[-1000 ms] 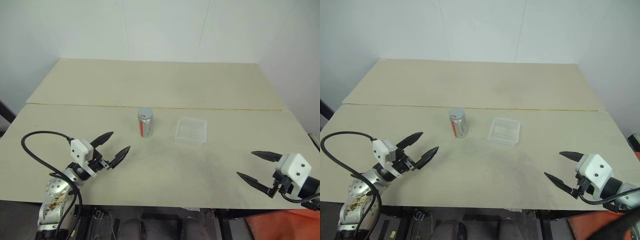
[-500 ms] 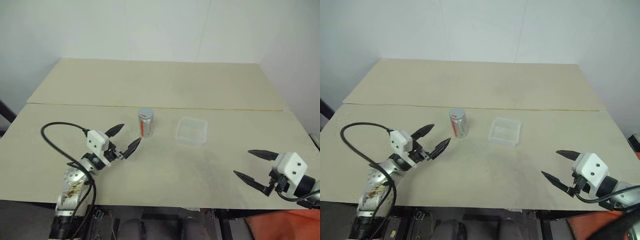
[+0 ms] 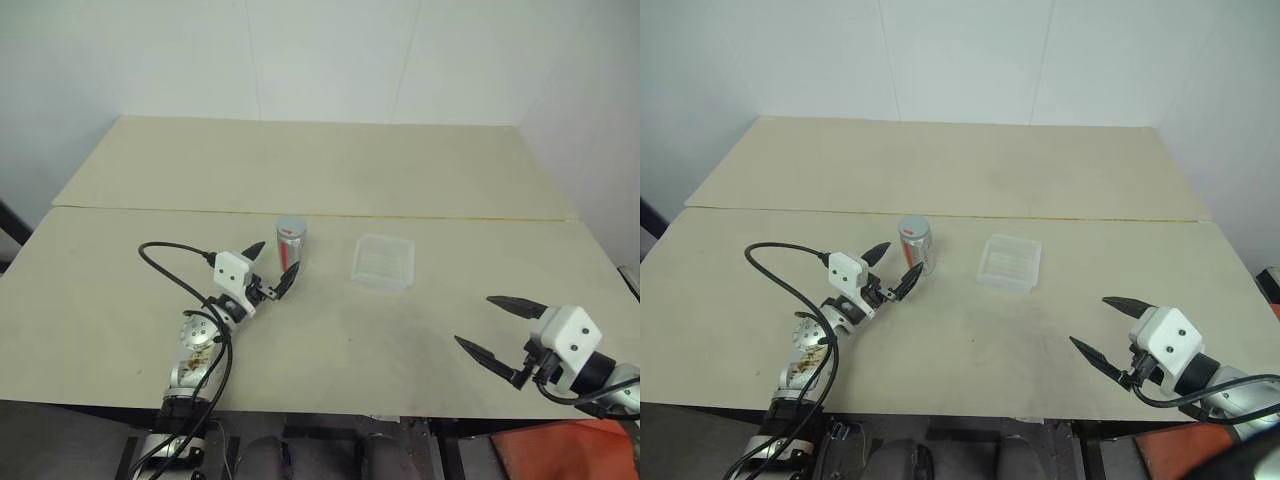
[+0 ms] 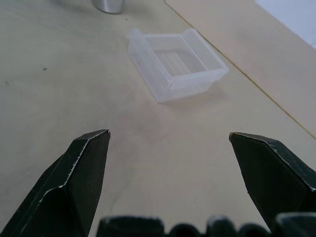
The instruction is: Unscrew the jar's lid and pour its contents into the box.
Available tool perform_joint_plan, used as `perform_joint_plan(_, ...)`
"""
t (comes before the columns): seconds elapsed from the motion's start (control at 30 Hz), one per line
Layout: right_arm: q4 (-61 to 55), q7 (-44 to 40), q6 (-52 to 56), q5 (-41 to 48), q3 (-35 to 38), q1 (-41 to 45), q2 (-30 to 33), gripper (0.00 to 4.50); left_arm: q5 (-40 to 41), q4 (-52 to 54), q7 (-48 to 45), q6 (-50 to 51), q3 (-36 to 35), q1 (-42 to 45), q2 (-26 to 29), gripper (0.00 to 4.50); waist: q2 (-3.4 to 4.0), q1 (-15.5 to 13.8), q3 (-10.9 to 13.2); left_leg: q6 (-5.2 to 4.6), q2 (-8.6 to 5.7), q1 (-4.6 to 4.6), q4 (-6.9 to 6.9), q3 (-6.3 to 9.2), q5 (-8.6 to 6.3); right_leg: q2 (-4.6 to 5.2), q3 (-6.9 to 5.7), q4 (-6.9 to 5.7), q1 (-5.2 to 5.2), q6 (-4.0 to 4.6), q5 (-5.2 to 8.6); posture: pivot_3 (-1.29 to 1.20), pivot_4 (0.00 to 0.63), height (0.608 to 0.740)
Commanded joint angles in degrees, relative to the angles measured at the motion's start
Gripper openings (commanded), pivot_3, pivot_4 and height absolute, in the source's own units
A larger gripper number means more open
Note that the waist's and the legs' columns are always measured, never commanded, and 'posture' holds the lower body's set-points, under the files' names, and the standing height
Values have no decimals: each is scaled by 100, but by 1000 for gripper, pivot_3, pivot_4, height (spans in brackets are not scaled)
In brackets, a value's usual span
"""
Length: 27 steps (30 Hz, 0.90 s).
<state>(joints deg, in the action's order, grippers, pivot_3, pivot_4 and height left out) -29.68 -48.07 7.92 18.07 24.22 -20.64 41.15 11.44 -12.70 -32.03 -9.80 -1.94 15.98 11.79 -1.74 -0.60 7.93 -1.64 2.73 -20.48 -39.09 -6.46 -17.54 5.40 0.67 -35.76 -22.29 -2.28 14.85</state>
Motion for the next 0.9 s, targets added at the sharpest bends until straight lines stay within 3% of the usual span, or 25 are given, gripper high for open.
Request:
perform_joint_plan(0.03, -177, 161, -35, -50, 45, 4, -51, 4486, -53, -223, 103, -231, 21, 244, -105, 4500, 0, -5, 0, 0, 0, 1, 0, 0, 0, 0, 0, -1, 0, 0, 0, 0, 150, 740)
perform_joint_plan(0.6, -221, 523, -104, -299, -142, 98, -205, 4486, -613, -1590, 942, -684, 140, 1141, -545, 4500, -2, -4, 1, -2, -3, -10, -7, 5, -1, 0, -5, 4, -2, -5, -3, 0, 150, 740)
perform_joint_plan(0.7, -223, 550, -116, -330, -170, 99, -229, 4500, -610, -1650, 990, -650, 147, 1162, -556, 3877, -2, -5, 1, -2, -4, -10, -7, 5, -1, 0, -5, 4, -2, -6, -3, 0, 150, 740)
perform_joint_plan(0.9, -189, 588, -147, -380, -217, 123, -240, 4500, -635, -1573, 1023, -659, 225, 1155, -625, 2193, -2, -6, 1, -2, -4, -11, -8, 5, -1, 0, -6, 4, -2, -6, -3, 0, 150, 740)
